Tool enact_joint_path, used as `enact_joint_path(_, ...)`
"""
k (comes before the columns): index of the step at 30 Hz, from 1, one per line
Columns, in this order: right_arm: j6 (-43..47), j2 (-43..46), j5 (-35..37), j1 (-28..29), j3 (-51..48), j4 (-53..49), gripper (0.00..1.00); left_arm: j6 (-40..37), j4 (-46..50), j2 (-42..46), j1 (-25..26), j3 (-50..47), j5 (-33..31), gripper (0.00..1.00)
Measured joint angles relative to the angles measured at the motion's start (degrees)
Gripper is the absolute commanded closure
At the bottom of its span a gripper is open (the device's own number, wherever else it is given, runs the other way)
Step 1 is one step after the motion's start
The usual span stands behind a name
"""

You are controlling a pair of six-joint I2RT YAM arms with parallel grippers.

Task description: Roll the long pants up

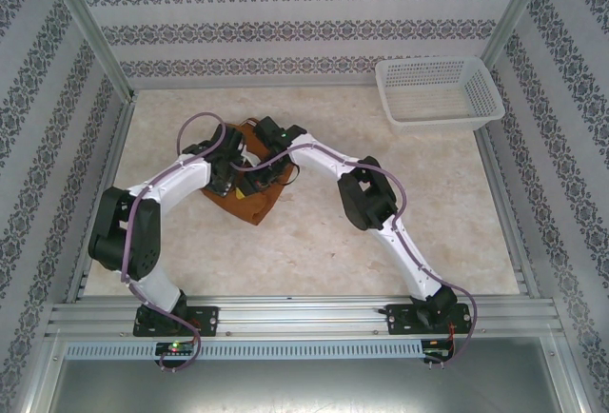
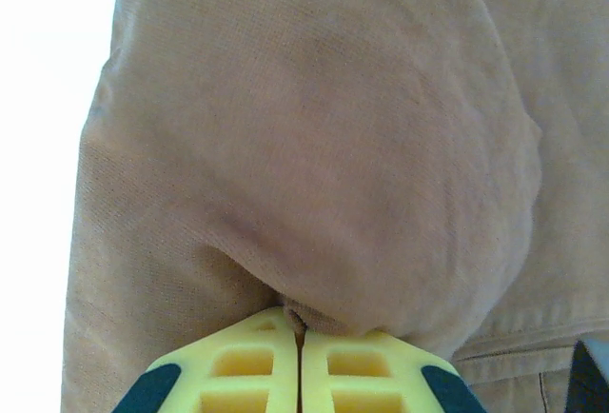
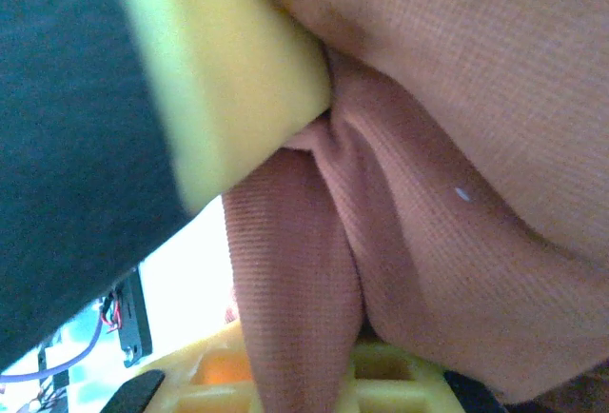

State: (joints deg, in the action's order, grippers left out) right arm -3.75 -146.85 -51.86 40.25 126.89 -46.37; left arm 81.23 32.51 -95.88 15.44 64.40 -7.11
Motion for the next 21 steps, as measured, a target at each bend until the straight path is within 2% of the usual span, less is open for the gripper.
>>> enact_joint_path(1, -0.02, 0.02, 0.24, 0.02, -0.22, 0.5, 0.71, -0.07, -0.04, -0.48, -0.63, 0.13, 1.14, 1.0)
enact_joint_path(3, -0.22, 0.28, 0.98, 0.02, -0.79, 0.87, 0.45, -0.17, -0.02, -1.97, -1.38, 0.5, 1.75, 1.0)
enact_joint_path(4, -0.2, 0.7, 1.77, 0.0, -1.27, 0.76, 0.35, -0.22, -0.07, -3.1, -1.95, 0.5, 1.77, 1.0)
enact_joint_path(6, 0.11, 2.25, 4.79, 0.02, -3.19, 0.81, 0.27, -0.22, -0.61, -4.9, -2.75, 0.61, 2.27, 1.0)
enact_joint_path(9, 0.7, 6.4, 12.13, 1.03, -8.63, 2.91, 0.25, -0.22, -0.81, -5.29, -3.08, 0.76, 2.95, 1.0)
enact_joint_path(14, 1.27, 18.88, 31.78, 5.92, -22.58, 8.66, 0.24, -0.22, -1.03, -5.55, -3.39, 0.76, 3.85, 1.0)
enact_joint_path(18, 2.86, 28.65, 48.17, 12.74, -32.72, 8.94, 0.23, -0.24, -3.43, -6.27, -4.63, 0.76, 3.23, 1.0)
enact_joint_path(21, 4.39, 31.19, 59.3, 19.15, -35.58, 9.53, 0.21, -0.24, -5.03, -6.69, -5.29, 0.76, 2.73, 1.0)
